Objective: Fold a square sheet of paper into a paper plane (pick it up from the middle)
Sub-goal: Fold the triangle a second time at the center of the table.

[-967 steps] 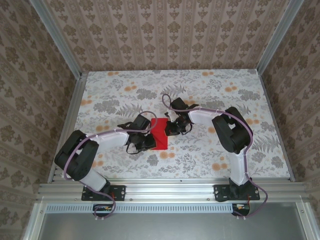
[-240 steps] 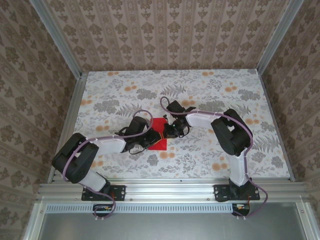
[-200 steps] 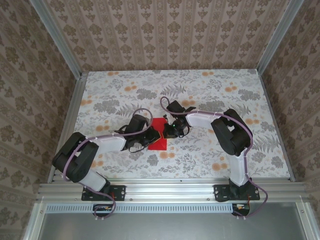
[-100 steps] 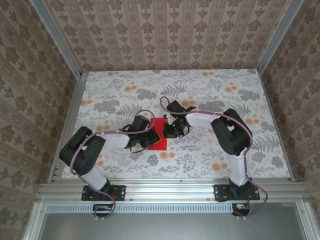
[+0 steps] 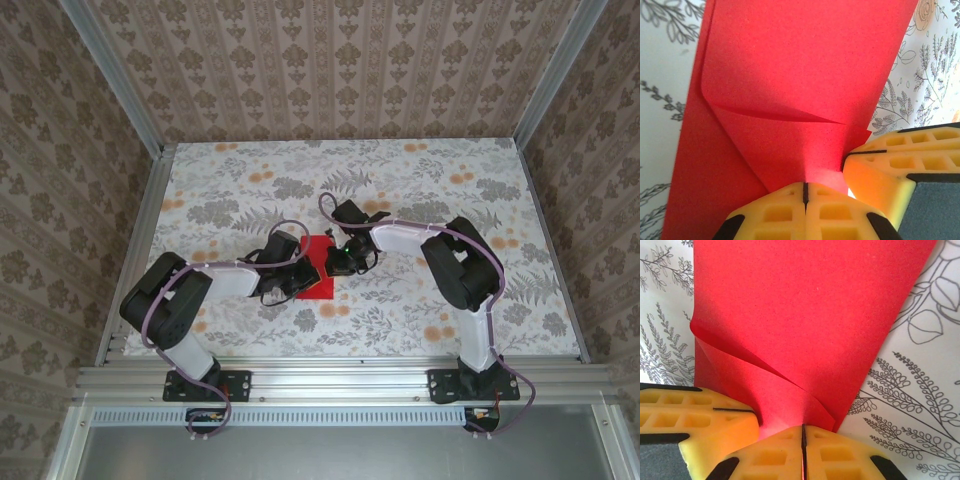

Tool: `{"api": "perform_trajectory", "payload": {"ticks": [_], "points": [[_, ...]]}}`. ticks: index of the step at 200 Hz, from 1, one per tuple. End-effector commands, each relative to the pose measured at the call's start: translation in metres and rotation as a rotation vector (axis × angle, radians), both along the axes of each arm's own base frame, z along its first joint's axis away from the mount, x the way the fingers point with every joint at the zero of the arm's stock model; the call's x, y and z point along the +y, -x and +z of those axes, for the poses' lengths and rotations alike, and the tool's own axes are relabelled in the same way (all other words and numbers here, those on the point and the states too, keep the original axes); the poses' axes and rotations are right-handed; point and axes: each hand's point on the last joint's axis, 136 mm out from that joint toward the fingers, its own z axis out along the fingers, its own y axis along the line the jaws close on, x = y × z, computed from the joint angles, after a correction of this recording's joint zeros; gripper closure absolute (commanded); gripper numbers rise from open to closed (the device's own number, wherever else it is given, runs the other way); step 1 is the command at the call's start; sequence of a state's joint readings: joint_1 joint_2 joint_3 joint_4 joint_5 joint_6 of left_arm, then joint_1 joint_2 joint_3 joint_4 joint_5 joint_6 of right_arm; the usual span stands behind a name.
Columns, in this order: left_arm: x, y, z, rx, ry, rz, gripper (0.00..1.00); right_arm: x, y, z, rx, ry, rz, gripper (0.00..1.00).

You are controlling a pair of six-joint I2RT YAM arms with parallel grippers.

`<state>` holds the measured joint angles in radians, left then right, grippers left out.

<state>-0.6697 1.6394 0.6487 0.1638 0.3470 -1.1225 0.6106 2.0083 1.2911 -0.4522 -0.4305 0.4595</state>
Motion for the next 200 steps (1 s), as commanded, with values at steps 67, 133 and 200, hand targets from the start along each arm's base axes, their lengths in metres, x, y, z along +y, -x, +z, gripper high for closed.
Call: {"api": "perform_trajectory", "payload": {"ticks": [67, 133, 200], "points": [[0.021, 0.019, -0.034, 0.104, -0.126, 0.031, 0.97, 0.005, 0.051, 0.032, 0.022, -0.063, 0.04, 0.92], [0.019, 0.018, -0.033, 0.101, -0.121, 0.028, 0.97, 0.014, 0.06, 0.005, 0.077, -0.048, 0.047, 0.93], [0.019, 0.018, -0.033, 0.099, -0.118, 0.027, 0.97, -0.007, 0.071, -0.03, 0.144, 0.011, 0.012, 0.95]]}}
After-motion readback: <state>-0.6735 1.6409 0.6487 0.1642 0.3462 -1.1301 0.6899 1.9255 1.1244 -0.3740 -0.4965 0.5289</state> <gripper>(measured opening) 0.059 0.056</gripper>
